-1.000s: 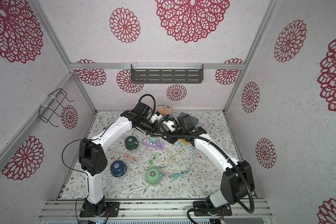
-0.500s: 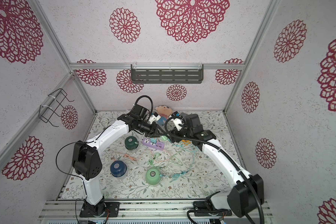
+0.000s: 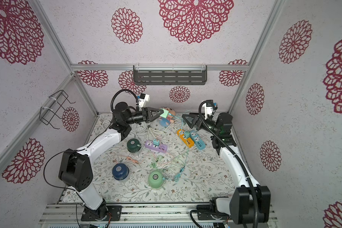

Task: Charge the cordless meat grinders
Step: Pick up the plug from the center of the board.

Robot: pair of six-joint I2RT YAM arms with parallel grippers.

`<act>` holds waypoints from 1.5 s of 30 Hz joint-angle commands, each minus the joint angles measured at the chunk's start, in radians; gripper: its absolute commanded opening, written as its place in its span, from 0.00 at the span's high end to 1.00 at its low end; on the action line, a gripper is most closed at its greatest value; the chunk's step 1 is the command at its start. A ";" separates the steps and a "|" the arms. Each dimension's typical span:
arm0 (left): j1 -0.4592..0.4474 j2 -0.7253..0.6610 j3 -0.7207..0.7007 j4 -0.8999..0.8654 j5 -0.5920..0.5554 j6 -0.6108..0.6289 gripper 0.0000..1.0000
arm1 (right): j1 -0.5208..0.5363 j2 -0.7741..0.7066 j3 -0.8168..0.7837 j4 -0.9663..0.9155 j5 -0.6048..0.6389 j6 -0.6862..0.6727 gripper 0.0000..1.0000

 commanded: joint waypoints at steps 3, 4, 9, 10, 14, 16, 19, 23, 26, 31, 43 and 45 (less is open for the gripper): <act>-0.001 0.093 0.065 0.366 -0.038 -0.253 1.00 | 0.023 0.084 0.062 0.400 -0.113 0.265 0.04; -0.001 0.095 0.066 0.353 -0.040 -0.245 1.00 | 0.035 0.101 0.072 0.434 -0.118 0.288 0.05; -0.003 0.060 0.040 0.215 -0.054 -0.141 1.00 | 0.094 0.127 0.096 0.485 -0.117 0.308 0.05; -0.003 0.051 0.033 0.180 -0.059 -0.116 1.00 | 0.110 0.132 0.103 0.478 -0.116 0.299 0.05; -0.007 0.037 0.017 0.119 -0.068 -0.071 1.00 | 0.169 0.152 0.148 0.390 -0.081 0.239 0.09; -0.009 0.040 0.017 0.125 -0.066 -0.076 1.00 | 0.185 0.163 0.163 0.382 -0.057 0.231 0.11; -0.010 0.042 0.013 0.143 -0.069 -0.082 1.00 | 0.200 0.193 0.195 0.359 -0.025 0.228 0.18; -0.011 0.043 0.009 0.185 -0.068 -0.105 1.00 | 0.205 0.224 0.211 0.304 0.012 0.215 0.27; -0.010 0.041 0.005 0.186 -0.069 -0.104 1.00 | 0.213 0.234 0.212 0.316 0.023 0.224 0.27; -0.012 0.056 0.004 0.209 -0.065 -0.124 1.00 | 0.238 0.263 0.252 0.304 0.015 0.225 0.39; -0.017 0.051 -0.021 0.185 -0.062 -0.094 1.00 | 0.243 0.301 0.272 0.335 0.023 0.268 0.65; -0.017 0.048 -0.027 0.170 -0.062 -0.081 1.00 | 0.243 0.307 0.273 0.326 0.019 0.267 0.69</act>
